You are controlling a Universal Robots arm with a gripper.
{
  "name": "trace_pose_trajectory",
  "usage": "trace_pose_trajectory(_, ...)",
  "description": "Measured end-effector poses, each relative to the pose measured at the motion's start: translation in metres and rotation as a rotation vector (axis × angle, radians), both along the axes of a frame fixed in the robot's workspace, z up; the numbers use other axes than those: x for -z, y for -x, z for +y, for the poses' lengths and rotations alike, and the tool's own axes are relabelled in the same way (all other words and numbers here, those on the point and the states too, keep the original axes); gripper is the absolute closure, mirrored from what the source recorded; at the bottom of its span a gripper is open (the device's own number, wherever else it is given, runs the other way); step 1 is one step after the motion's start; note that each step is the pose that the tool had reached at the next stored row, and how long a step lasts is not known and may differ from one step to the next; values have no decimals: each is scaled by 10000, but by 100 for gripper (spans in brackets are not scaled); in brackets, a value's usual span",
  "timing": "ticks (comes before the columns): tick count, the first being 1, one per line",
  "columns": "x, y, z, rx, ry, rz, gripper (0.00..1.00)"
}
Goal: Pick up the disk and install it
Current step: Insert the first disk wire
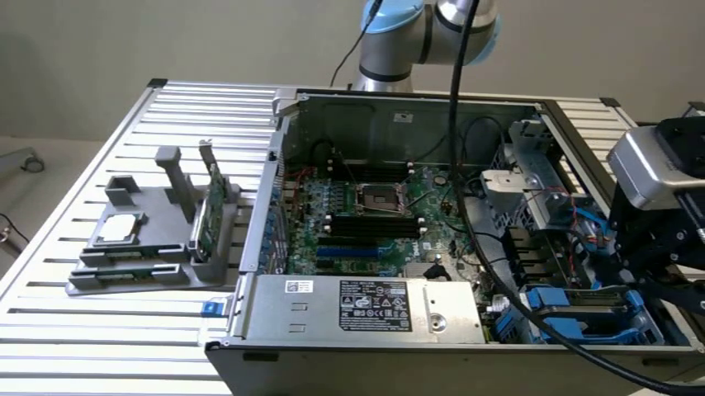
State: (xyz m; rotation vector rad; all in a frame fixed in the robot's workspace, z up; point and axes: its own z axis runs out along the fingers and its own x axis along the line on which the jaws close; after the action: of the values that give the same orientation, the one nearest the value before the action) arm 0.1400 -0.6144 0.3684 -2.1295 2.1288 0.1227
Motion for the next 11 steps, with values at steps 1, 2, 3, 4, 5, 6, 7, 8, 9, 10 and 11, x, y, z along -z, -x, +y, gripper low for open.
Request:
trace_pose_trajectory(1,0,0,0,165,1,1,89)
trace_pose_trajectory(2,1,0,0,325,0,3,89)
trace_pose_trajectory(3,1,0,0,489,1,5,89)
trace_pose_trajectory(4,2,0,0,651,1,7,89)
trace_pose_trajectory(5,3,0,0,830,1,9,89)
trace_pose_trajectory(6,4,0,0,986,0,11,89)
trace_pose_trajectory(7,5,0,0,1368,1,16,89)
trace_pose_trajectory(8,7,0,0,1814,1,20,89)
trace_pose_trajectory(9,9,0,0,2265,1,24,89)
trace_pose_trajectory(10,11,0,0,2754,0,28,89)
trace_pose_trajectory(11,13,0,0,3173,0,32,89)
